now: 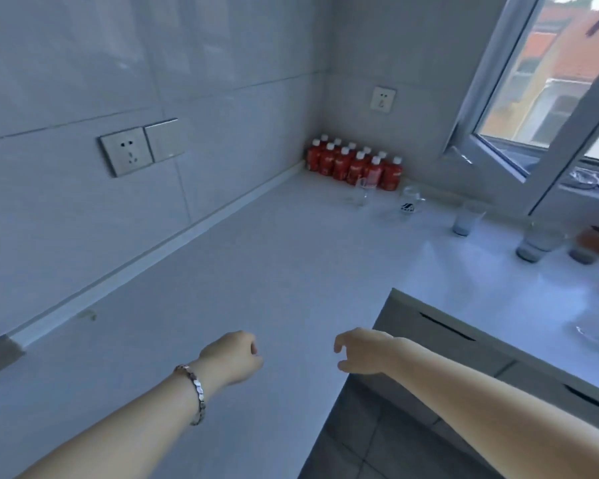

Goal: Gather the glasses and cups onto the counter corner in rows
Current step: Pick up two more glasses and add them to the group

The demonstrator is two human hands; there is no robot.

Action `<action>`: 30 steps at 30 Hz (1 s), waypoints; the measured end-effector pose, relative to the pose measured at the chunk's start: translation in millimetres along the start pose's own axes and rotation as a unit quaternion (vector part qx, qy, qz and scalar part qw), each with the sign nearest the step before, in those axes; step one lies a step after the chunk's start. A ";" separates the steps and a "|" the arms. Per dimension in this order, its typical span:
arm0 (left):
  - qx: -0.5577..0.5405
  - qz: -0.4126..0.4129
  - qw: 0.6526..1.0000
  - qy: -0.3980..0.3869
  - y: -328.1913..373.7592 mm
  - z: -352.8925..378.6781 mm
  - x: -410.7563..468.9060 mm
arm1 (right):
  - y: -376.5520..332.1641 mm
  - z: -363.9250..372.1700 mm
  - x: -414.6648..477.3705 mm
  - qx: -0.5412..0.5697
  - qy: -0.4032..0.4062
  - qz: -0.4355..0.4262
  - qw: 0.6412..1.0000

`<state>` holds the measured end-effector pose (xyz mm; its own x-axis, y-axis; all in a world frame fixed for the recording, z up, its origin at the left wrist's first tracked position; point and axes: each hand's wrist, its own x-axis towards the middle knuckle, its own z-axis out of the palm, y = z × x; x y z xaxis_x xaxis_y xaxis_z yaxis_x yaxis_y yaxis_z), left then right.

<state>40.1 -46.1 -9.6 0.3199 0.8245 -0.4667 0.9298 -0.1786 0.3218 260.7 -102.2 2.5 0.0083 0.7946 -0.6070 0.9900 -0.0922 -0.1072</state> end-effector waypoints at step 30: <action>0.055 0.003 0.998 -0.008 343.5 -89.0 442.0 | 437.5 -249.8 254.5 0.085 0.181 0.072 0.977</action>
<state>484.7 304.8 -32.0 0.3276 0.8146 -0.4786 0.9420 -0.2423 0.2324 731.1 209.5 -2.1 0.2262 0.9236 -0.3096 0.9375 -0.2927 -0.1881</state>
